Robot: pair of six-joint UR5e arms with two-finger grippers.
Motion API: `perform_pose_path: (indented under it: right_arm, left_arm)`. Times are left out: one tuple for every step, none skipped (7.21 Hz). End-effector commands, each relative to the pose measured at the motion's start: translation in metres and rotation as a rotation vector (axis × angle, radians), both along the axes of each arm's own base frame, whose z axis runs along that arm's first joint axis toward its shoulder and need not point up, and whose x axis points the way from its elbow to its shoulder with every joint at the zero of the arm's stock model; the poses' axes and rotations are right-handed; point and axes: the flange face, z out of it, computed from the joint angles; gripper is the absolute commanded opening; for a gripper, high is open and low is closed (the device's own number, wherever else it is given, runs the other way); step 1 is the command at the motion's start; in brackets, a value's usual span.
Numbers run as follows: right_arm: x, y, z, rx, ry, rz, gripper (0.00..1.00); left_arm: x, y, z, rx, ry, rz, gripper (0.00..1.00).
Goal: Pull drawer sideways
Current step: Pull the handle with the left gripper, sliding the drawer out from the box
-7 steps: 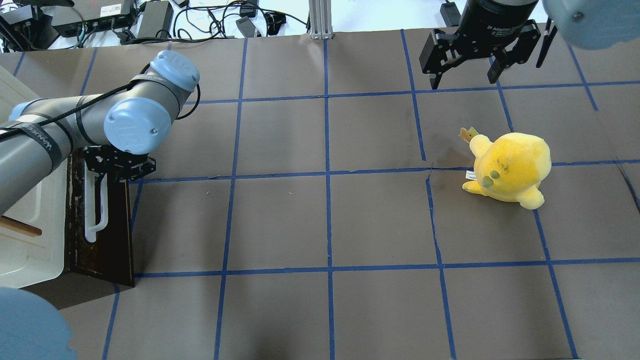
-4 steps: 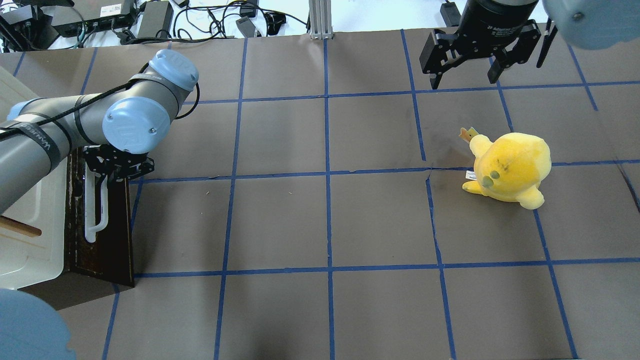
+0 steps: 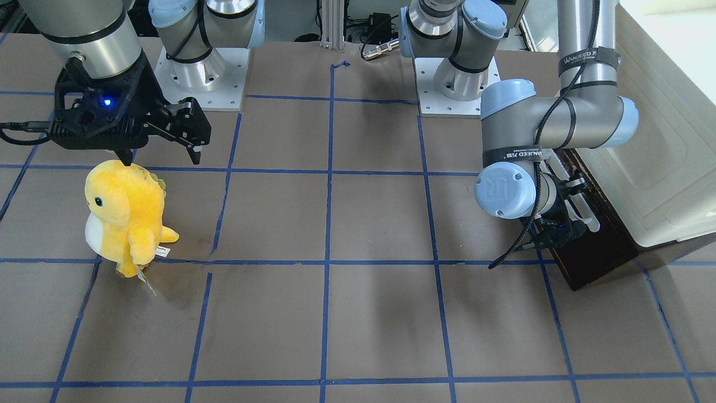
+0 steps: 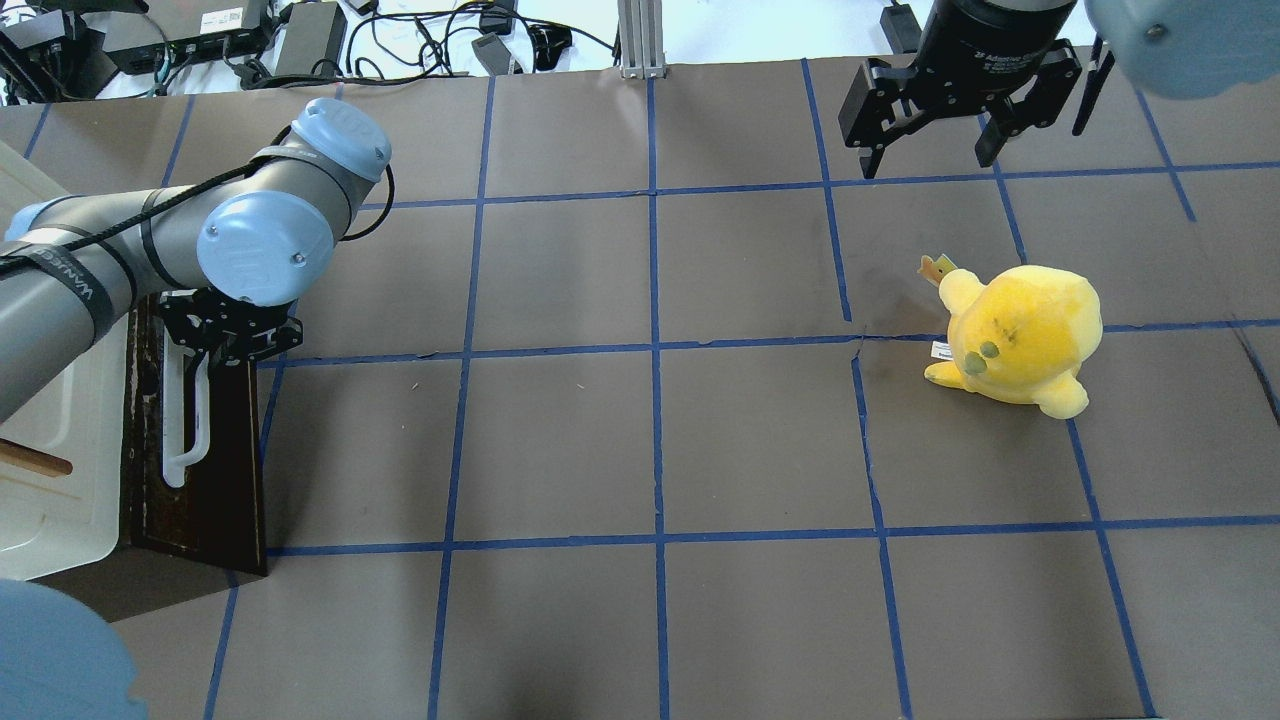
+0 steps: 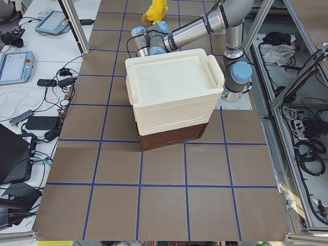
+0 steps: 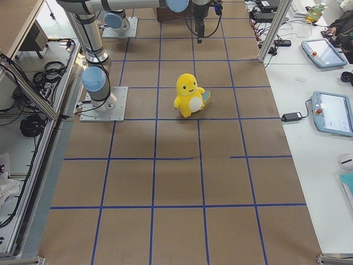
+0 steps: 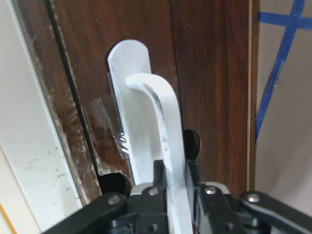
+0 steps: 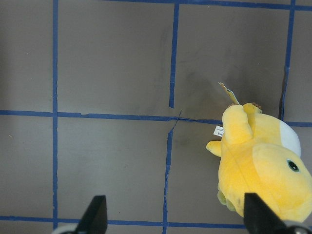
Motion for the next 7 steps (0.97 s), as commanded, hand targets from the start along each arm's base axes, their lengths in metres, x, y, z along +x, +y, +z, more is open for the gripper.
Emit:
perform_pose_path:
  right_arm:
    - [0.0000, 0.0000, 0.0000, 0.000, 0.000, 0.000, 1.00]
    - [0.0001, 0.0000, 0.0000, 0.000, -0.001, 0.000, 1.00]
    - [0.0001, 0.0000, 0.0000, 0.000, -0.001, 0.000, 1.00]
    - [0.0001, 0.0000, 0.0000, 0.000, -0.001, 0.000, 1.00]
    - [0.0000, 0.0000, 0.0000, 0.000, 0.000, 0.000, 1.00]
    - [0.0001, 0.0000, 0.0000, 0.000, -0.001, 0.000, 1.00]
    - [0.0001, 0.0000, 0.0000, 0.000, -0.001, 0.000, 1.00]
  left_arm:
    - [0.0049, -0.0006, -0.0007, 0.001, 0.003, 0.011, 0.29]
    - [0.0047, -0.0012, -0.0002, 0.000, 0.006, 0.010, 0.22]
    - [0.0043, -0.0026, 0.0017, -0.005, 0.013, 0.013, 0.00]
    - [0.0043, -0.0034, 0.0016, -0.006, 0.013, 0.013, 0.00]
    - [0.0043, -0.0039, 0.0013, -0.005, 0.013, 0.013, 0.00]
    - [0.0042, -0.0043, -0.0004, -0.004, 0.014, 0.015, 0.00]
    - [0.0043, -0.0051, -0.0014, -0.006, 0.012, 0.018, 0.00]
